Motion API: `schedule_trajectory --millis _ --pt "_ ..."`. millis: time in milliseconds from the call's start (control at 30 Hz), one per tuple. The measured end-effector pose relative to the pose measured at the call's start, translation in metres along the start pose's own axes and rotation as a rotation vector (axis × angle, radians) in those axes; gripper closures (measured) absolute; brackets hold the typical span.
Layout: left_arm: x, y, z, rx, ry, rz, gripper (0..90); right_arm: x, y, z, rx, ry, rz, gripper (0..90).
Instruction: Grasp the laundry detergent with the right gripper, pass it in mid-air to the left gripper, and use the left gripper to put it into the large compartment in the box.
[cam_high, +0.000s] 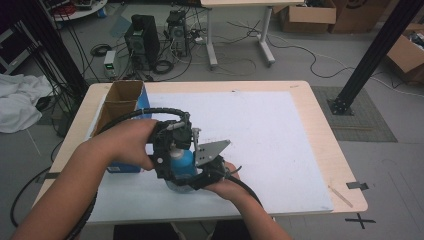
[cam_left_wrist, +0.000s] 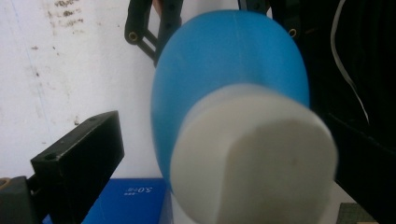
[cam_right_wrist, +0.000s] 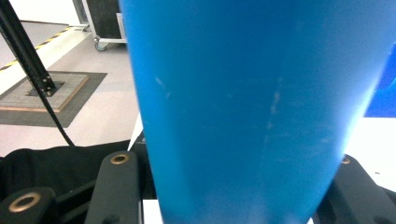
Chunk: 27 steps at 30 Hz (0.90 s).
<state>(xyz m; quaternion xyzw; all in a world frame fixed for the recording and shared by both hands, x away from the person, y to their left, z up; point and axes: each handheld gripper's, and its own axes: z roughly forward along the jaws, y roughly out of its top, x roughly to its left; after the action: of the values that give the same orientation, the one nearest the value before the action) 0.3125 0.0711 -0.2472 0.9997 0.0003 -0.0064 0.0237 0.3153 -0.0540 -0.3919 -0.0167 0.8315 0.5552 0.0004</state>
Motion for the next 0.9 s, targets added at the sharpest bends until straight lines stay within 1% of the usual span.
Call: schedule_trajectory --millis 33,67,100,167,267,367,467,500,600,667,733,800,900 --pt "-0.0004 0.0005 0.0 -0.003 0.003 -0.001 1.9 -0.0004 0.001 0.0002 0.0 0.001 -0.001 47.2" --pt "-0.0004 0.0012 0.0 -0.002 0.01 0.003 1.7 -0.0015 0.0035 0.0012 -0.005 -0.004 -0.019 47.2" --pt "-0.0005 0.0016 -0.0002 0.0 0.01 0.002 1.5 -0.0019 0.0042 0.0018 -0.009 -0.003 -0.023 47.2" --pt "-0.0007 0.0021 0.0001 0.002 0.011 0.005 1.5 -0.002 0.0049 0.0019 -0.008 -0.003 -0.022 47.2" --pt "-0.0009 0.004 0.0015 0.015 0.016 0.012 1.2 -0.0013 0.0078 0.0033 -0.015 0.008 -0.005 47.2" --pt "-0.0012 0.0042 0.002 0.022 0.022 0.014 1.3 -0.0019 0.0086 0.0047 -0.007 0.003 -0.019 47.2" --pt "-0.0015 0.0038 0.002 0.025 0.031 0.015 1.7 -0.0016 0.0086 0.0056 -0.01 0.009 -0.006 47.2" --pt "-0.0017 0.0036 0.0011 0.03 0.041 0.018 2.6 -0.0016 0.0086 0.0059 -0.01 0.011 -0.004 47.2" --pt "-0.002 0.0035 0.0001 0.032 0.046 0.02 5.0 -0.0023 0.0088 0.0062 -0.01 0.009 -0.011 47.2" --pt "-0.0023 0.004 -0.001 0.029 0.057 0.028 9.0 -0.0027 0.0091 0.0057 -0.014 0.007 -0.011 47.2" --pt "-0.0023 0.0044 -0.0016 0.029 0.063 0.03 9.2 -0.0028 0.0093 0.0053 -0.016 0.007 -0.01 47.2" --pt "-0.0025 0.0053 -0.0023 0.028 0.064 0.032 11.8 -0.0034 0.0094 0.0053 -0.02 0.005 -0.01 47.2" --pt "-0.0025 0.0058 -0.0021 0.031 0.061 0.033 14.8 -0.0026 0.0096 0.0052 -0.02 0.009 0.002 47.2"
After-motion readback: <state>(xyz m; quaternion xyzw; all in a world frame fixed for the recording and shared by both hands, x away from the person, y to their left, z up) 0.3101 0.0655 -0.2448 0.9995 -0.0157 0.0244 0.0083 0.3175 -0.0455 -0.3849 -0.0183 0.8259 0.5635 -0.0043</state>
